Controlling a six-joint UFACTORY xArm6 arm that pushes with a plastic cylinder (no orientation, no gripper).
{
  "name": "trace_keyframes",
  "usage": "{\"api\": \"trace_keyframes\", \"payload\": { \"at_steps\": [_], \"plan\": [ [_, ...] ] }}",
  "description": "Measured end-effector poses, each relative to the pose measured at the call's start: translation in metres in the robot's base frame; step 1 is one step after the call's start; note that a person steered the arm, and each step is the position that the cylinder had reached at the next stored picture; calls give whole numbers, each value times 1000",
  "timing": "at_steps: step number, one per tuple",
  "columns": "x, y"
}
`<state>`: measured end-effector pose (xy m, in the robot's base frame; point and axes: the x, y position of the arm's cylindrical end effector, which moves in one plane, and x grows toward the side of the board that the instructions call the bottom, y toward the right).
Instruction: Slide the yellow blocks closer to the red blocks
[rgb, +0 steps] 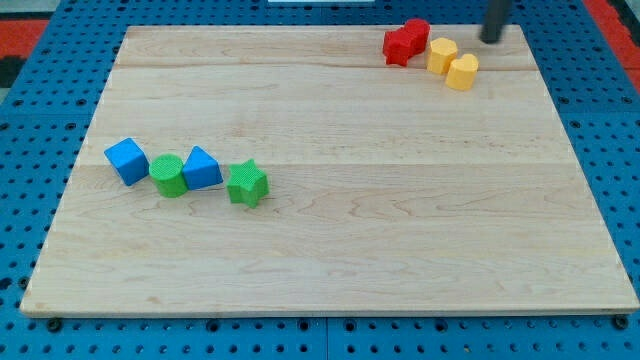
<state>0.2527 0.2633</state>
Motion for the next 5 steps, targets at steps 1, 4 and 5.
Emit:
{"api": "trace_keyframes", "payload": {
  "at_steps": [1,4,5],
  "plan": [
    [71,-4],
    [29,-79],
    [25,-85]
  ]
}}
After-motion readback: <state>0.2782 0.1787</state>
